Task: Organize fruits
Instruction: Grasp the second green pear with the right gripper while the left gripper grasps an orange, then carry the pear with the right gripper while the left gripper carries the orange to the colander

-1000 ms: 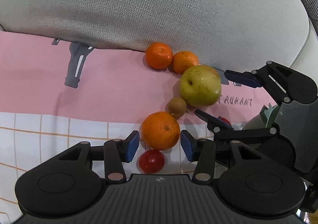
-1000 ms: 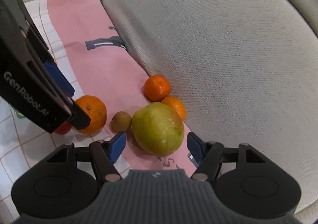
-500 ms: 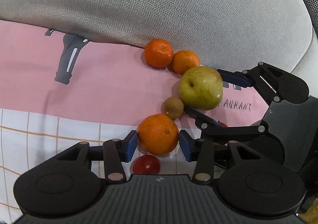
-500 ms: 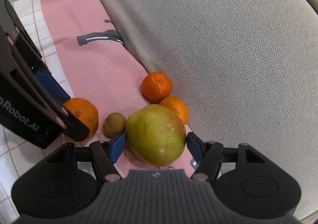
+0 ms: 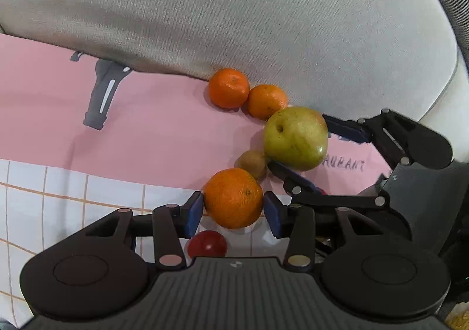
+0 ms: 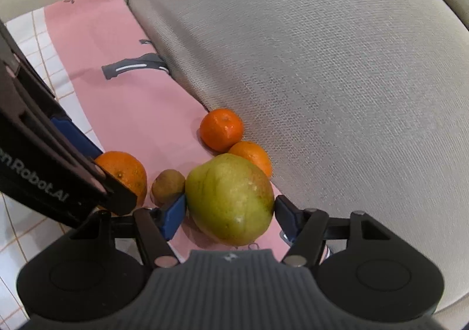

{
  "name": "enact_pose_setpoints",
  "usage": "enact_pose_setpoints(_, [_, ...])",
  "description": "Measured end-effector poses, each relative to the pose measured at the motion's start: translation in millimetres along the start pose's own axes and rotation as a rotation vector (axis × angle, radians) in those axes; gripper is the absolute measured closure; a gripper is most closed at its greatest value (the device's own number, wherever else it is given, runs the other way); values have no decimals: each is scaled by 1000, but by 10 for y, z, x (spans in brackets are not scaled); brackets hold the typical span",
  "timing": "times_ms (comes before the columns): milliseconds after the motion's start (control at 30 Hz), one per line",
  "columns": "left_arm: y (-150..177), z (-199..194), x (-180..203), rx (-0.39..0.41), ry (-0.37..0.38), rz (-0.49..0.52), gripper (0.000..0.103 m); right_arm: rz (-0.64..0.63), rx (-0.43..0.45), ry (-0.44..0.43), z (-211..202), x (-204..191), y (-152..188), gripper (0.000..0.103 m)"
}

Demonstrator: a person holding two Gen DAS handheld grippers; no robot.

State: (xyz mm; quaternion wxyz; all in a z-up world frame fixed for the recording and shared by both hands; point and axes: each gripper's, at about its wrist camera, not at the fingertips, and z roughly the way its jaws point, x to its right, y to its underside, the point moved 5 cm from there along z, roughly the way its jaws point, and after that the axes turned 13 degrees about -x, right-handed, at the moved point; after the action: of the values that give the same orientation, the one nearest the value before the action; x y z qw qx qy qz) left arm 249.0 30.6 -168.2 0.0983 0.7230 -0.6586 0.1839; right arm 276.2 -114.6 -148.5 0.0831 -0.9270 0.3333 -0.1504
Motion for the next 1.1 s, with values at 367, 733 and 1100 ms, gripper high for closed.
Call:
enact_pose_setpoints(367, [97,-423,27,73,-8,-30,53,117,59,-20,-415,-41,40,40])
enact_pose_setpoints(733, [308,-778,274,131,-27,3,53,275,113,-61,-1044,-66,331,40])
enact_pose_setpoints(1100, [570,-961,780,159,-31,104,53,358,161,-33,-1557,17,785,40])
